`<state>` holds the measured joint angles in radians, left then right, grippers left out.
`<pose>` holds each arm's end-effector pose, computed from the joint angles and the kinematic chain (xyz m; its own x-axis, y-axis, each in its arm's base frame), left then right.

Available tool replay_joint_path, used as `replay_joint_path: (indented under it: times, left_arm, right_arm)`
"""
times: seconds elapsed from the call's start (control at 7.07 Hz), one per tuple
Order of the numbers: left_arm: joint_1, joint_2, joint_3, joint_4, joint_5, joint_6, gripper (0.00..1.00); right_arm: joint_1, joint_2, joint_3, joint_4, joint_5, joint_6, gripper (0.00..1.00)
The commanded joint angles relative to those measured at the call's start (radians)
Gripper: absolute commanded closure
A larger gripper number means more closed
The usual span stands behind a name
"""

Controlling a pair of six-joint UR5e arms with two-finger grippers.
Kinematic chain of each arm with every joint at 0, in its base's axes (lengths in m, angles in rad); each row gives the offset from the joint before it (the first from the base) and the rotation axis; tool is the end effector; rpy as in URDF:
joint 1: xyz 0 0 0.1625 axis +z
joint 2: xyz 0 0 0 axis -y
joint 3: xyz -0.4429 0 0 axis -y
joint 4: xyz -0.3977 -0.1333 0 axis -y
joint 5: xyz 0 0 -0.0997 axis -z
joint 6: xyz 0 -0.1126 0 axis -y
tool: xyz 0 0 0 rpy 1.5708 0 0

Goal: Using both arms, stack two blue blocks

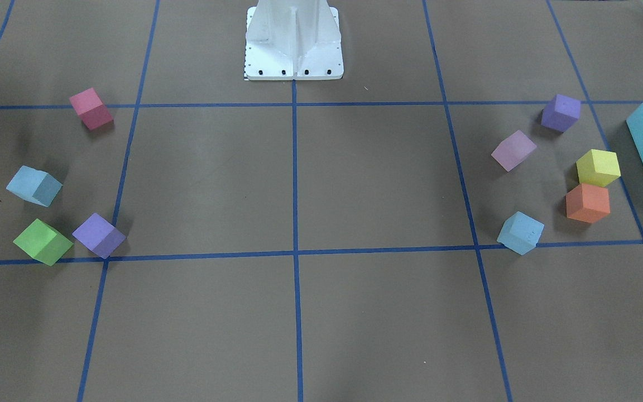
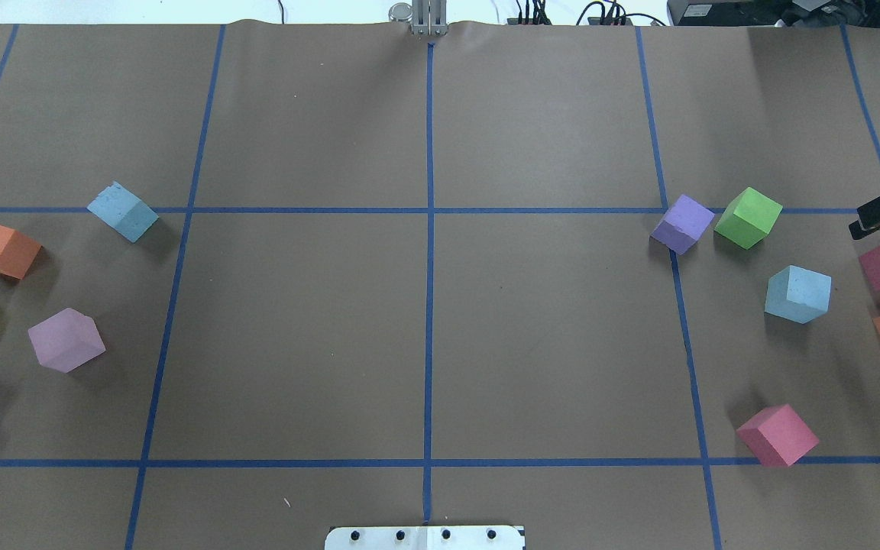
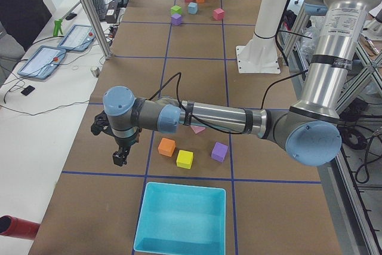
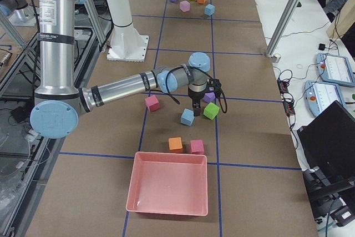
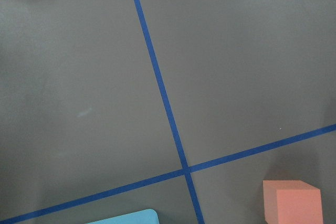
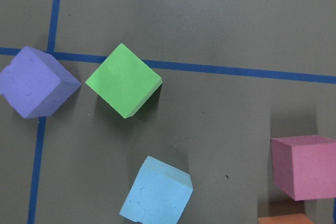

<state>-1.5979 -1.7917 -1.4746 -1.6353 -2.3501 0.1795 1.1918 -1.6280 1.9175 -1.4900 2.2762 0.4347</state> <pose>-0.0705 -0.6030 0.6051 0.7080 0.2863 -0.6456 -0.1014 0.9459 0.3083 -0.1215 -0.4681 0.5350 0.7081 -0.0885 0.7006 0.0515 0.9959 0.0737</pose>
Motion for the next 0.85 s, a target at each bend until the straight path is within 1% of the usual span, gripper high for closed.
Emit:
replay_joint_path:
  times: [0.0, 0.14, 0.42, 0.57, 0.71]
  left_arm:
    - [0.001, 0.002, 0.004, 0.002, -0.002, 0.0, 0.0]
    - [0.001, 0.002, 0.004, 0.009, -0.002, 0.0, 0.0]
    - [0.003, 0.012, 0.0, 0.015, -0.002, 0.0, 0.0]
    - [0.003, 0.012, 0.0, 0.015, -0.002, -0.002, 0.0]
    - [0.004, 0.012, 0.004, 0.015, -0.002, -0.002, 0.0]
  right_arm:
    - [-0.023, -0.004, -0.012, -0.001, 0.003, 0.009, 0.02]
    - [-0.047, 0.0, -0.032, 0.0, -0.003, 0.016, 0.02]
    - [-0.078, 0.011, -0.037, 0.0, -0.01, 0.054, 0.07]
    - [-0.116, 0.042, -0.04, 0.0, -0.055, 0.134, 0.07]
    - [-0.141, 0.069, -0.051, 0.0, -0.079, 0.186, 0.06]
